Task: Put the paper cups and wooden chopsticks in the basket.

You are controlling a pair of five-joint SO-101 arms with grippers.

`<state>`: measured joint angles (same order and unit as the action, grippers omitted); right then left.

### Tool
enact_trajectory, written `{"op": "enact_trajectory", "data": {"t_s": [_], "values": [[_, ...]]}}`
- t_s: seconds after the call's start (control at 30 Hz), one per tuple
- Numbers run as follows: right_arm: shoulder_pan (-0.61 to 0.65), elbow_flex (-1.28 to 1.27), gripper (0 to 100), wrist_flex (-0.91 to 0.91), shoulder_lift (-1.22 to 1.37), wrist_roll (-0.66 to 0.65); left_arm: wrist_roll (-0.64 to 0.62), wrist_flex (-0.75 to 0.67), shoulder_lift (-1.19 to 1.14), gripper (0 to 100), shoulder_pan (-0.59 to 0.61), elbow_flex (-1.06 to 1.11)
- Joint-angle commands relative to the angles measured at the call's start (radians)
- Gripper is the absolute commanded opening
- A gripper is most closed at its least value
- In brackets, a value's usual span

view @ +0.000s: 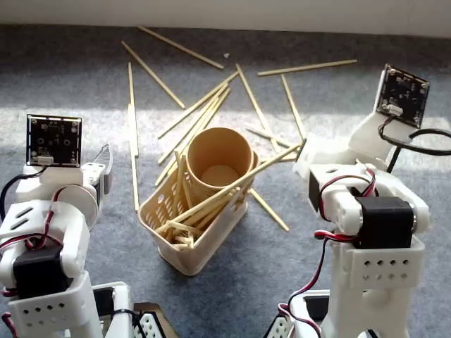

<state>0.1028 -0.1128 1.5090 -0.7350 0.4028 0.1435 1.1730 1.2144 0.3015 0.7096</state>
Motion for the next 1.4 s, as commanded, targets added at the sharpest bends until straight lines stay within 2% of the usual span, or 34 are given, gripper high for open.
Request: {"op": "enact_trajectory", "data": {"t_s": [0.0,0.2,0.4,0.53,0.6,0.7,0.87,0.93,1.03,1.2,1.27,1.37], "values": [[0.070,0.102,7.4,-0.041,-0.007,0.080,0.014,-0.014,0.002,24,0.004,0.002],[0.294,0.260,7.4,-0.042,-0.005,0.034,0.014,-0.015,0.005,24,0.031,0.002],[0.381,0.335,7.4,-0.128,-0.001,0.034,0.014,-0.017,0.005,24,0.054,0.001],[0.429,0.334,7.4,-0.056,-0.005,-0.002,0.014,-0.018,0.005,24,0.073,-0.012],[0.371,0.334,7.4,-0.013,-0.005,-0.058,0.011,-0.015,-0.004,24,0.070,-0.065],[0.160,0.331,7.1,0.044,-0.004,-0.043,0.005,-0.009,-0.025,24,0.030,-0.209],[-0.265,0.315,7.0,0.127,-0.005,-0.009,0.011,0.098,-0.219,24,-0.234,-0.516],[-0.392,0.262,7.0,0.148,-0.007,-0.009,0.021,0.144,-0.334,24,-0.354,-0.642],[-0.458,0.139,7.0,0.130,-0.007,-0.068,0.074,0.213,-0.498,24,-0.509,-0.817],[-0.487,-0.174,7.0,-0.041,-0.007,-0.176,0.149,0.370,-0.728,24,-0.740,-1.078],[-0.493,-0.317,7.0,-0.147,-0.007,-0.180,0.175,0.434,-0.800,24,-0.794,-1.162],[-0.486,-0.492,7.0,-0.292,-0.007,-0.180,0.216,0.539,-0.869,24,-0.805,-1.251]]}}
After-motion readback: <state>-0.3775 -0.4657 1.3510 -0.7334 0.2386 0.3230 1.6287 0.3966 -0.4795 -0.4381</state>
